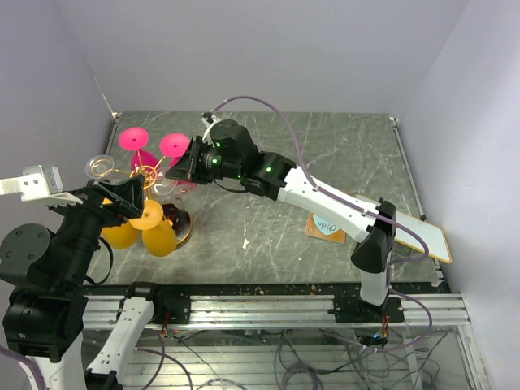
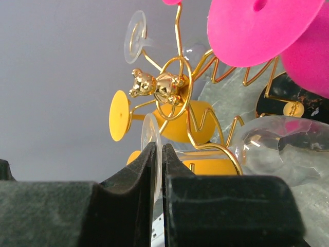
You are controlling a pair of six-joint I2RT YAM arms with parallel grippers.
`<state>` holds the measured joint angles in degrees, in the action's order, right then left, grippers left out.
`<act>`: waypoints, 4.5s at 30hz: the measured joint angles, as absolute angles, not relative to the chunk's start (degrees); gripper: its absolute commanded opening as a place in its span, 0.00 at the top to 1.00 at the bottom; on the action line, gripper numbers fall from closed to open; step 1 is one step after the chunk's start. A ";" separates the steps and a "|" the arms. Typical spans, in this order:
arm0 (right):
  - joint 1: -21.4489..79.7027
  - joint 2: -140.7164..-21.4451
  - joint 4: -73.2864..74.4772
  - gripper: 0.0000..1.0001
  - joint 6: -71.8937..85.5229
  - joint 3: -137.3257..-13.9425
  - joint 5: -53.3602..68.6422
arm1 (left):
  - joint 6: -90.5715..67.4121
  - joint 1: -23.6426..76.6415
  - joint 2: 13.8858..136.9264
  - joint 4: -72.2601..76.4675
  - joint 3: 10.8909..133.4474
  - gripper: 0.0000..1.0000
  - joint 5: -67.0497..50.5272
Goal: Take the wine glass off the wine glass rack
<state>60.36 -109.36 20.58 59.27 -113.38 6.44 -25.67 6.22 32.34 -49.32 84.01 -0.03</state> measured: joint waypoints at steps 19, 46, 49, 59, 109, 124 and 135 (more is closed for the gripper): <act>60.77 -96.18 16.43 1.00 60.66 -98.70 8.71 | -25.74 6.22 32.14 -49.30 84.07 0.05 -0.32; 31.81 -67.16 -25.98 1.00 76.12 -71.13 27.29 | -49.91 6.26 44.58 -11.31 64.18 0.05 -35.57; 31.44 -69.73 -37.76 1.00 85.67 -71.16 29.63 | -55.83 6.26 44.60 -3.22 61.45 0.05 -36.82; 31.44 -75.90 -57.84 1.00 105.84 -70.70 32.77 | -68.10 6.26 44.95 13.58 57.19 0.05 -39.35; 30.28 -83.29 -76.88 0.53 114.37 -58.72 26.55 | -87.00 14.02 51.40 48.69 53.30 0.93 -44.86; 19.99 -63.77 -0.49 0.04 64.82 -60.40 2.11 | -52.60 14.33 51.79 -13.80 74.52 0.93 -32.42; 19.92 -66.39 31.62 0.00 45.34 -71.00 -19.73 | -43.53 36.12 70.61 -36.18 86.24 0.93 -12.16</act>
